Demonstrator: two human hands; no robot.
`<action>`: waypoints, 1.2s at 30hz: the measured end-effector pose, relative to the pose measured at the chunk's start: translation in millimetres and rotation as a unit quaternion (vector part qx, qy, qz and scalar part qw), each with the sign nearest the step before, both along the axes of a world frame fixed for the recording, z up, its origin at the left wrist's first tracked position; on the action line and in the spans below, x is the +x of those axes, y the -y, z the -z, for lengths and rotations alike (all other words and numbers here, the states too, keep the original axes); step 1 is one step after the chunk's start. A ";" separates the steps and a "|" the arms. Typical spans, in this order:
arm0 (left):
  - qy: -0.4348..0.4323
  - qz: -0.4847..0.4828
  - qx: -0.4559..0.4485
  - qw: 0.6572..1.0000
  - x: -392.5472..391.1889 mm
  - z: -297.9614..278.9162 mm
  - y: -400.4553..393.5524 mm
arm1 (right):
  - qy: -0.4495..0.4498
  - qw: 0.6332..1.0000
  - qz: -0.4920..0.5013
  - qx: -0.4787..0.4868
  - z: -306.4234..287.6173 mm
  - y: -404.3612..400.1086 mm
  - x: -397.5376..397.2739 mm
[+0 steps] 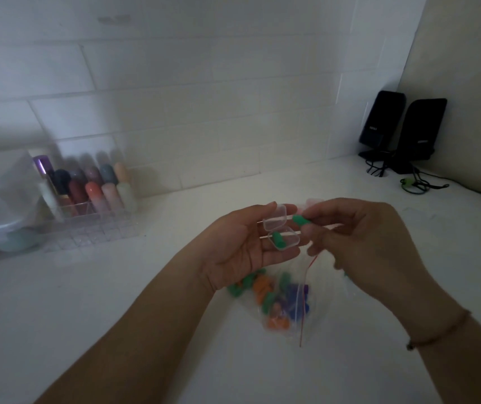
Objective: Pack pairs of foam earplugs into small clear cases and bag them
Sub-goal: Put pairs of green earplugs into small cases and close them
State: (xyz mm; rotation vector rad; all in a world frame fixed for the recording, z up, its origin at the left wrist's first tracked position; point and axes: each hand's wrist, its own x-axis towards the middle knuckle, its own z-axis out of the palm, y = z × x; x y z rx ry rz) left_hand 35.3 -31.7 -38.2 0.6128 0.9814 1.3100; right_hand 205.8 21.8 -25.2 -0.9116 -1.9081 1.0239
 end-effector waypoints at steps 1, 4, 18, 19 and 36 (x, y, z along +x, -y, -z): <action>0.001 0.001 0.003 1.000 -0.1 0.0 0.2 | 0.048 0.996 0.016 0.069 3.2 1.1 -1.7; -0.005 0.012 0.010 1.000 0.0 -0.5 1.2 | 0.137 0.977 0.031 0.162 8.6 4.0 -3.9; 0.007 0.013 0.016 1.000 2.2 -1.4 2.3 | 0.084 0.987 0.015 0.138 8.3 -3.9 -0.2; 0.006 0.013 0.024 1.000 2.2 -1.9 2.3 | 0.062 0.988 0.033 0.139 6.2 -4.7 0.3; -0.177 0.078 0.142 0.971 -3.4 -1.3 8.3 | 0.210 0.914 -0.032 0.346 7.4 6.3 2.3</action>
